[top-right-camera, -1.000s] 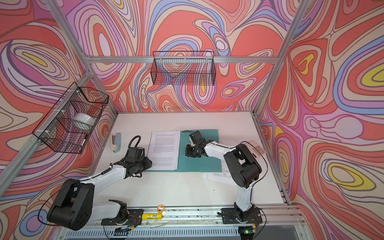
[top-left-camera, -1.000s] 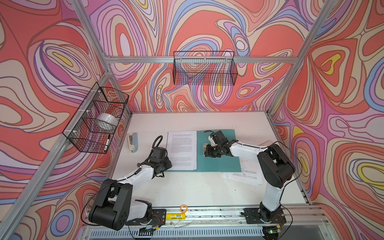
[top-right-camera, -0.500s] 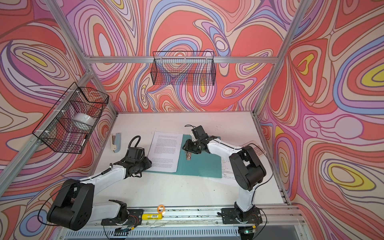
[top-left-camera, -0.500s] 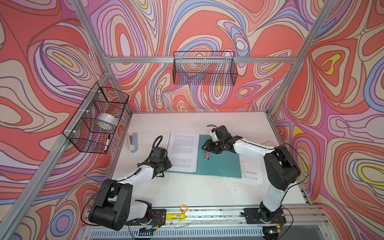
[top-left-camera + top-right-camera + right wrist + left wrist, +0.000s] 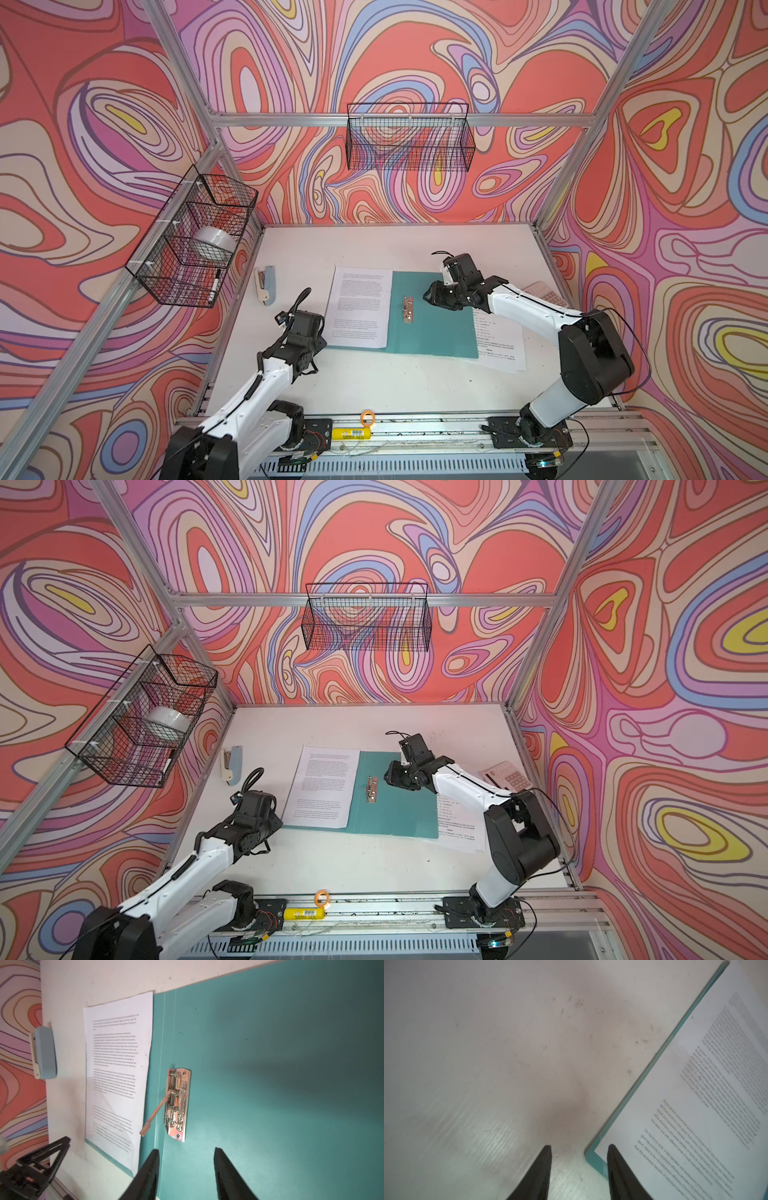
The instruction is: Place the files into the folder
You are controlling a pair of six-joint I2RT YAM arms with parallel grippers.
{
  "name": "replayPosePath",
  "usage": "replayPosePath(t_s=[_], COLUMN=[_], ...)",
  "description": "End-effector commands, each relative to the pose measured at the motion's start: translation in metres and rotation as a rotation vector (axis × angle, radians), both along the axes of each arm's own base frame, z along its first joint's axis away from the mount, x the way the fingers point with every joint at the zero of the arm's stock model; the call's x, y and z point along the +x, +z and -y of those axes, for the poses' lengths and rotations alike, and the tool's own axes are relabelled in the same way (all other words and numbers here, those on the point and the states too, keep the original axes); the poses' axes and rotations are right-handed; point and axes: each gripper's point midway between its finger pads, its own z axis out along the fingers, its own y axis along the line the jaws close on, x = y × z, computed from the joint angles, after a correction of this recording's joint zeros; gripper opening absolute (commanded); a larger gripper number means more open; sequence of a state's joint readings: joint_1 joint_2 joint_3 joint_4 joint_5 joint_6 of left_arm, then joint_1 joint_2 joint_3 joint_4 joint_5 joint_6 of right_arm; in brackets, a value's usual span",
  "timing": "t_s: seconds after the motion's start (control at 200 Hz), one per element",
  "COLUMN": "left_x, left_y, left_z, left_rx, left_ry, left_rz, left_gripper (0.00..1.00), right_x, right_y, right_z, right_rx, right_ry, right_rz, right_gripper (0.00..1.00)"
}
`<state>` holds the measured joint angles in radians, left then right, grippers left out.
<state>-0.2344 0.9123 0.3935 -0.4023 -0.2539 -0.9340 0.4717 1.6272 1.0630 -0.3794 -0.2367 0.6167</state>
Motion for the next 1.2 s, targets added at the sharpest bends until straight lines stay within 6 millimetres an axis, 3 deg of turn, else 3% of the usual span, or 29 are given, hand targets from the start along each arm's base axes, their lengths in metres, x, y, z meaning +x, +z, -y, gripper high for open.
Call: replayPosePath(t_s=[0.0,0.135,0.28,0.291,0.346,0.366,0.526,0.736,1.192], left_x=[-0.018,-0.006,0.018,0.019,0.025,0.034,0.051,0.058,0.058], left_y=[0.011,0.041,0.056,0.057,0.055,0.069,0.079,0.087,0.072], left_z=[-0.022,-0.015,0.007,0.009,0.015,0.018,0.029,0.031,0.037], left_rx=[0.051,0.058,-0.007,-0.011,-0.032,-0.042,-0.05,-0.036,-0.056], left_ry=[0.101,0.029,-0.071,-0.077,-0.097,-0.103,-0.16,-0.18,-0.2], left_rz=[0.024,0.071,0.135,0.137,0.138,0.173,0.184,0.202,0.178], left_gripper=[0.45,0.53,0.64,0.64,0.65,0.65,0.65,0.65,0.65], right_x=[-0.001,-0.004,-0.012,-0.013,-0.015,-0.016,-0.014,0.008,0.066], right_y=[-0.011,-0.016,-0.022,-0.03,-0.036,-0.037,-0.041,-0.039,-0.035], right_z=[-0.006,-0.026,-0.057,-0.058,-0.067,-0.07,-0.086,-0.095,-0.096], right_rx=[0.01,0.045,0.06,0.053,0.051,0.052,0.107,0.1,-0.014], right_ry=[0.032,0.093,0.175,0.178,0.191,0.197,0.209,0.197,0.172], right_rz=[-0.012,-0.026,-0.047,-0.063,-0.077,-0.079,-0.085,-0.061,-0.016], right_gripper=[0.4,0.3,0.29,0.28,0.29,0.29,0.29,0.31,0.3])
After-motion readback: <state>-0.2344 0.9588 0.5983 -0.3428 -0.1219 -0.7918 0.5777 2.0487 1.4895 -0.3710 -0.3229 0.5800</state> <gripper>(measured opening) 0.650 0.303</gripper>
